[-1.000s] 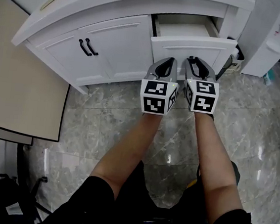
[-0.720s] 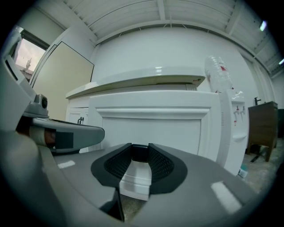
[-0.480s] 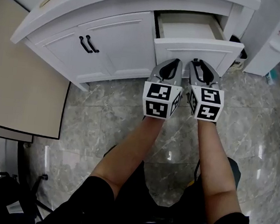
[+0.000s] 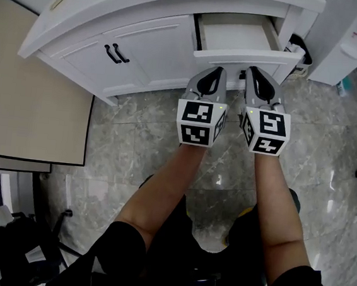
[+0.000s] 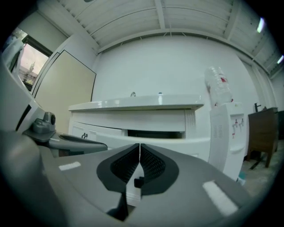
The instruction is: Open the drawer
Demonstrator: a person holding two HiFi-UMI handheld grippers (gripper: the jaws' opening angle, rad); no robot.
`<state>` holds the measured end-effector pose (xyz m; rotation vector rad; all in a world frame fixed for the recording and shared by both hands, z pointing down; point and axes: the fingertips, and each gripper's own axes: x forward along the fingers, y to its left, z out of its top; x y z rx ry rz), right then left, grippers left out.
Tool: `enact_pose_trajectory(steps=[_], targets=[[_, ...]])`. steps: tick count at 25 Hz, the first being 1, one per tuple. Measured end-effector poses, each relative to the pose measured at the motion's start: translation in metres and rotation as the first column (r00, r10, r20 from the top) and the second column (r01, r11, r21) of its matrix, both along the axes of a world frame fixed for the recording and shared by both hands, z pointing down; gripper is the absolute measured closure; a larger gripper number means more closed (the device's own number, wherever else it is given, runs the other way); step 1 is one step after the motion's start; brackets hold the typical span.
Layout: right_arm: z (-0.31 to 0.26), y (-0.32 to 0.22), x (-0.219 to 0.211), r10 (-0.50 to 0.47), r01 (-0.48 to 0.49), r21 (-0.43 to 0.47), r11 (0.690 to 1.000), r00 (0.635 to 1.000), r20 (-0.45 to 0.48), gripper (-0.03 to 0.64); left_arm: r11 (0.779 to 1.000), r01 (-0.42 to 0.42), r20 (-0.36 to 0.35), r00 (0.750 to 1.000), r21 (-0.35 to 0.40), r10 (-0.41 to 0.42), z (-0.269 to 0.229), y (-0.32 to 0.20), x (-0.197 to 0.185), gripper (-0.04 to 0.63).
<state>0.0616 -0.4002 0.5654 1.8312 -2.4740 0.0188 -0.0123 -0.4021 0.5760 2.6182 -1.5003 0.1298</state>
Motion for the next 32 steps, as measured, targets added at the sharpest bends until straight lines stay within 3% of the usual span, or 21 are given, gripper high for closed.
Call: enact_pose_trajectory(steps=[5, 12, 16, 21, 32], targets=[[-0.125, 0.014, -0.001, -0.006, 0.006, -0.026, 1.0, 1.0, -0.005, 0.594, 0.999, 0.01, 0.0, 1.0, -0.032, -0.01, -0.127, 0.01, -0.006, 0.595], [-0.326, 0.041, -0.019, -0.052, 0.052, -0.031, 0.998, 0.999, 0.001, 0.594, 1.0, -0.001, -0.006, 1.0, -0.017, 0.001, -0.336, 0.028, -0.011, 0.595], [-0.416, 0.056, -0.029, -0.065, 0.065, -0.008, 0.998, 0.998, 0.01, 0.594, 1.0, -0.005, -0.002, 1.0, 0.001, 0.005, -0.421, 0.041, -0.021, 0.595], [-0.446, 0.073, -0.029, -0.05, 0.051, -0.014, 0.999, 0.999, 0.021, 0.594, 1.0, -0.01, 0.012, 1.0, -0.012, 0.01, -0.45, 0.064, -0.03, 0.595], [-0.46, 0.084, -0.021, -0.047, 0.047, 0.008, 0.999, 0.999, 0.012, 0.594, 1.0, -0.017, -0.005, 1.0, -0.011, 0.017, -0.46, 0.074, -0.019, 0.595]])
